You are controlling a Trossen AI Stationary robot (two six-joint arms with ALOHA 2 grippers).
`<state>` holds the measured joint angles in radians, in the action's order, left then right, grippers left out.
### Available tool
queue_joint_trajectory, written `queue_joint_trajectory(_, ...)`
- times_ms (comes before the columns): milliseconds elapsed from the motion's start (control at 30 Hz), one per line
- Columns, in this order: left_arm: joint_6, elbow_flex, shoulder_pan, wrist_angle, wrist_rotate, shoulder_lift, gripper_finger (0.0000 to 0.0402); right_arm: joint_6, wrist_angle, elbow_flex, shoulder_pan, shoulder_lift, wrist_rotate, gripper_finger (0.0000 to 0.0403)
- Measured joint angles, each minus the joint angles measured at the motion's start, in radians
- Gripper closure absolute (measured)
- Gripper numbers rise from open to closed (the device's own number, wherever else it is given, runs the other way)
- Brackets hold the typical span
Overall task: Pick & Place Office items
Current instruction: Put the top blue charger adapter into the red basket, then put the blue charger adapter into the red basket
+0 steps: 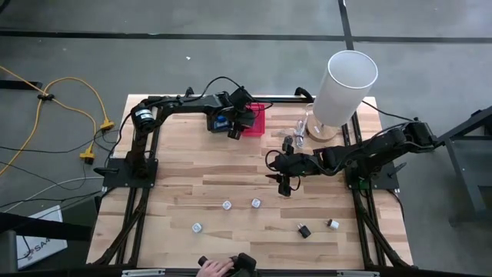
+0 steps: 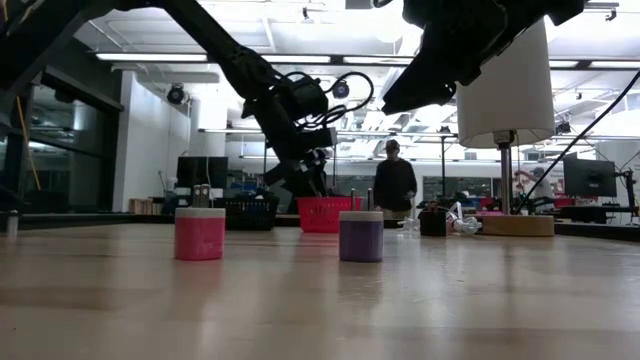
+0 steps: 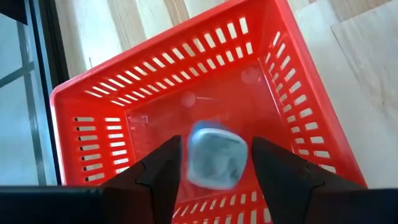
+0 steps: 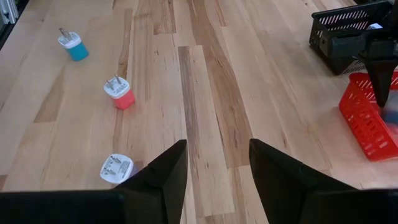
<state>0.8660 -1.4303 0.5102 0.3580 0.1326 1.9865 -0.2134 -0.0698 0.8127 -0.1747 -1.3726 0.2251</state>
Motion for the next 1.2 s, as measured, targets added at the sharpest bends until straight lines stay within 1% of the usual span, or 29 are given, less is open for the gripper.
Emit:
queue_joint_trajectory(200,-0.014,0.0,0.011,0.0,0.0,0.0,0.021,0.0,0.0,0.0,0.0,0.0,0.0,0.0243)
queue_joint_trajectory(1033,-0.014,0.001,0.011,-0.008,0.001,-0.002,0.0209,0.0,0.0,0.0,0.0,0.0,0.0,0.0243)
queue_joint_trajectory(1200,-0.012,-0.018,0.011,-0.002,0.001,-0.015,0.0209,0.0,0.0,0.0,0.0,0.0,0.0,0.0243)
